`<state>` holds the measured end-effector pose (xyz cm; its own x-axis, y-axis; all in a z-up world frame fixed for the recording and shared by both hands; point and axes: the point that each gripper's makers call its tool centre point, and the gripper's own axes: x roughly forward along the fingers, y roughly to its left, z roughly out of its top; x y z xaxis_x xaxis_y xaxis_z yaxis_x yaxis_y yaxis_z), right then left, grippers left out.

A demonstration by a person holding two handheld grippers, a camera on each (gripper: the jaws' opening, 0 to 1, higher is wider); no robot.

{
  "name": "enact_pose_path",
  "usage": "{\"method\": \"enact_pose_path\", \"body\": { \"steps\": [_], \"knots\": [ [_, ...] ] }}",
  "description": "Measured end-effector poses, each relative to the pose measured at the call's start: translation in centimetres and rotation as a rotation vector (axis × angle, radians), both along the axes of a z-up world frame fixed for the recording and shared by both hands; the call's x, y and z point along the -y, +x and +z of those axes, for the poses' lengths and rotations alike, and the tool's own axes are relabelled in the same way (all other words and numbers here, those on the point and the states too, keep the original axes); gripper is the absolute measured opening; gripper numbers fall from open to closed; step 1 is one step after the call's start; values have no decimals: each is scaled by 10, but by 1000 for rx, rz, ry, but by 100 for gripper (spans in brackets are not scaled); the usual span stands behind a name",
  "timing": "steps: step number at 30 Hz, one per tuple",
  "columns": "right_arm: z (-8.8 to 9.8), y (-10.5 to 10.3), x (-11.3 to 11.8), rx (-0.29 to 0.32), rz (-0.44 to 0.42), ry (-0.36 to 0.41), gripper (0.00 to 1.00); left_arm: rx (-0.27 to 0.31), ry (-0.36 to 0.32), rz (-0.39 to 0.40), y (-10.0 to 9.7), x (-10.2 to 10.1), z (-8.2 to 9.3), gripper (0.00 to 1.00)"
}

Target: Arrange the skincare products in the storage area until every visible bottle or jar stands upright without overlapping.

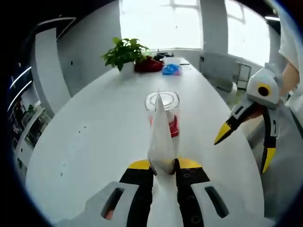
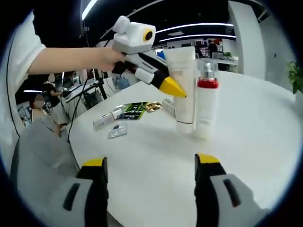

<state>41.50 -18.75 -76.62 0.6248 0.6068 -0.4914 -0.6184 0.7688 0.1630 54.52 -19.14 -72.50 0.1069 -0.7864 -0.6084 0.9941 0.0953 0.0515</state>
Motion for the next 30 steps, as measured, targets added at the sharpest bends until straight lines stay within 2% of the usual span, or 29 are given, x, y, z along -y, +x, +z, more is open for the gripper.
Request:
{"method": "enact_pose_path", "body": {
  "steps": [8,20,30],
  "knots": [
    [0,0,-1,0,1,-1,76,14,17,-20,-3,0,-3,16],
    [1,0,0,2,-4,2,76,-12,41,-17,-5,-5,-9,19],
    [5,0,2,10,-8,0,76,-35,25,44,-5,-14,-4,28]
  ]
}}
